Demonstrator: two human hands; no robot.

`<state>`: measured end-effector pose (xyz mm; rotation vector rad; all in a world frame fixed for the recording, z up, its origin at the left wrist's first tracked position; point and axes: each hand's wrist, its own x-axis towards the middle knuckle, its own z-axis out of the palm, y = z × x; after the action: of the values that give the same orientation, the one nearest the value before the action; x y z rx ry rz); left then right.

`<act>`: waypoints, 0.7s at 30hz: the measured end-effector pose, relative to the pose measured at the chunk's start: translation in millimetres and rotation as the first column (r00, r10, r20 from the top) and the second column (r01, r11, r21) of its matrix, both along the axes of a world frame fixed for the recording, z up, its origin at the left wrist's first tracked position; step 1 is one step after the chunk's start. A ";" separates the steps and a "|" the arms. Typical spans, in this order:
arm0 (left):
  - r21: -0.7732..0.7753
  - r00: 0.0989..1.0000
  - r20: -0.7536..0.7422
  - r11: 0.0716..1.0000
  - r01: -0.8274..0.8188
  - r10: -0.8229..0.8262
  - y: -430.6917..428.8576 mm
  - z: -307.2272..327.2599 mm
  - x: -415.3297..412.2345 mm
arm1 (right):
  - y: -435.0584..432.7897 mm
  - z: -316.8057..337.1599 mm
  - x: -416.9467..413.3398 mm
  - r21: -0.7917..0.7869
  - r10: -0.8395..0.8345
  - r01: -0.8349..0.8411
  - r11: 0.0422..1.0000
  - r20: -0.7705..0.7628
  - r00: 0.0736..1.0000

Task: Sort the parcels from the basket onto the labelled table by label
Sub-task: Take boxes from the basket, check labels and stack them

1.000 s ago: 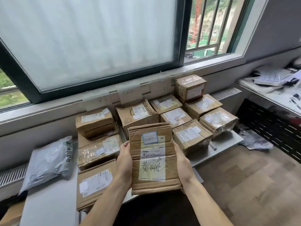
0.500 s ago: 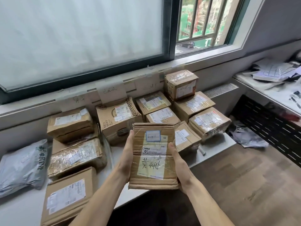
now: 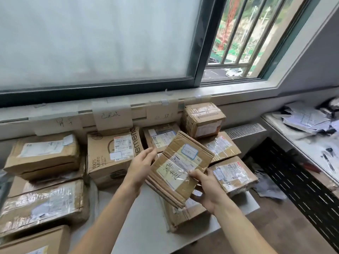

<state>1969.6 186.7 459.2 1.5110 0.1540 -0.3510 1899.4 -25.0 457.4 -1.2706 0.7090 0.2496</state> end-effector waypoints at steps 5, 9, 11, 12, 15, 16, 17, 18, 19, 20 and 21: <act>0.075 0.973 0.059 0.971 -0.229 0.225 -8.0 -16.9 24.0 | 8.7 -6.5 87.5 0.199 -0.133 0.151 0.968 -0.100 0.986; 0.109 0.970 0.071 0.965 -0.240 0.234 -26.7 -15.5 43.5 | 16.8 -13.7 141.4 0.303 -0.166 0.198 0.932 -0.129 0.978; 0.140 0.967 0.062 0.957 -0.252 0.246 -39.7 -12.5 50.4 | 17.2 -20.6 161.5 0.328 -0.173 0.213 0.920 -0.146 0.974; 0.146 0.965 0.047 0.953 -0.264 0.259 -46.2 -10.8 53.3 | 17.5 -23.5 169.9 0.341 -0.172 0.216 0.915 -0.154 0.973; 0.140 0.951 -0.013 0.943 -0.304 0.308 -57.6 -14.7 66.3 | 21.1 -33.4 194.3 0.341 -0.184 0.236 0.910 -0.178 0.967; 0.145 0.947 -0.025 0.939 -0.312 0.319 -61.6 -14.5 70.3 | 22.1 -34.0 200.0 0.346 -0.189 0.244 0.906 -0.186 0.964; 0.146 0.945 -0.046 0.938 -0.314 0.323 -65.1 -14.6 74.8 | 22.8 -28.8 203.1 0.349 -0.194 0.251 0.903 -0.193 0.962; 0.142 0.942 -0.067 0.937 -0.318 0.330 -69.1 -11.9 79.0 | 22.9 -24.0 206.4 0.342 -0.206 0.261 0.903 -0.190 0.960; 0.139 0.935 -0.082 0.933 -0.331 0.344 -71.5 -11.6 84.8 | 22.0 -22.8 210.9 0.336 -0.215 0.268 0.903 -0.186 0.959; 0.135 0.931 -0.097 0.931 -0.338 0.352 -73.5 -10.7 90.4 | 21.0 -24.7 216.1 0.331 -0.215 0.265 0.906 -0.179 0.960; 0.130 0.929 -0.109 0.932 -0.339 0.354 -73.8 -12.6 96.7 | 20.3 -26.5 220.6 0.331 -0.214 0.261 0.907 -0.173 0.961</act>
<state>2066.3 112.9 446.6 1.5338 0.5459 -0.1575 2120.1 -4.7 430.9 -0.8217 0.8835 0.2491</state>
